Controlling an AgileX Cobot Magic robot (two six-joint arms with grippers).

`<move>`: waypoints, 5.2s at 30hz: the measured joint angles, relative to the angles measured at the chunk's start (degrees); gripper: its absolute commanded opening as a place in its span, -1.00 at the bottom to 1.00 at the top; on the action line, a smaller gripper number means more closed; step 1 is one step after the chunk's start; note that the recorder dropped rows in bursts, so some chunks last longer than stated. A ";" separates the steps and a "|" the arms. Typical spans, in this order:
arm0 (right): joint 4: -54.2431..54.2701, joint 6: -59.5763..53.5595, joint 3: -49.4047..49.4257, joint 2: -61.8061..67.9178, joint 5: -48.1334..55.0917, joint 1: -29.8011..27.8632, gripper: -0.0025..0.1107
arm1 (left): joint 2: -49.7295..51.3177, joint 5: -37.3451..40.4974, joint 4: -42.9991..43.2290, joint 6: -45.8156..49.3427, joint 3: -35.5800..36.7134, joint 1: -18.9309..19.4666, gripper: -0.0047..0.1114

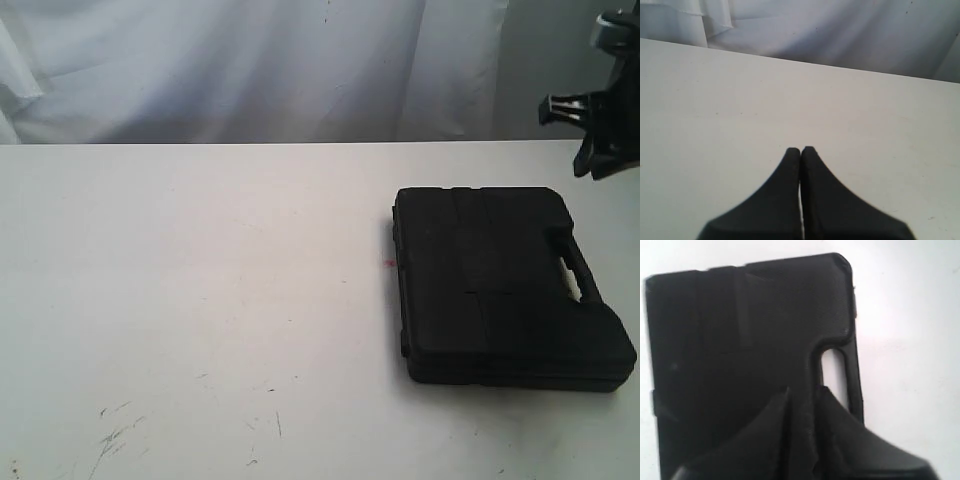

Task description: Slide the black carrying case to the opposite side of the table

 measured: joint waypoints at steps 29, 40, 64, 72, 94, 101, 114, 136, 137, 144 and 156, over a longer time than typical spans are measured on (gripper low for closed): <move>6.21 -2.79 34.02 -71.49 -16.06 8.34 -0.96 | 0.00 0.00 0.00 0.00 0.00 0.00 -0.92; 5.10 -2.89 35.78 -79.71 -16.36 5.58 -0.96 | 0.00 0.00 0.00 0.00 0.00 0.00 -0.92; 7.86 -7.71 70.73 -99.68 -30.67 -4.10 -0.96 | 0.00 0.00 0.00 0.00 0.00 0.00 -0.92; 6.64 -9.58 75.96 -99.68 -31.73 -4.10 -0.96 | 0.00 0.00 0.00 0.00 0.00 0.00 -0.92; 6.35 -10.98 81.94 -99.68 -33.78 -4.10 -0.96 | 0.00 0.00 0.00 0.00 0.00 0.00 -0.92; 6.29 -11.62 81.94 -99.68 -33.78 -4.10 -0.96 | 0.00 0.00 0.00 0.00 0.00 0.00 -0.92; 6.29 -11.74 81.94 -99.68 -33.78 -4.10 -0.96 | 0.00 0.00 0.00 0.00 0.00 0.00 -0.92; 6.29 -11.40 81.94 -99.68 -33.78 -4.10 -0.96 | 0.00 0.00 0.00 0.00 0.00 0.00 -0.92; 6.29 -11.40 81.94 -99.68 -33.78 -4.10 -0.96 | 0.00 0.00 0.00 0.00 0.00 0.00 -0.92; 6.29 -11.40 81.94 -99.68 -33.78 -4.10 -0.96 | 0.00 0.00 0.00 0.00 0.00 0.00 -0.92; 6.29 -11.40 81.94 -99.68 -33.78 -4.10 -0.96 | 0.00 0.00 0.00 0.00 0.00 0.00 -0.92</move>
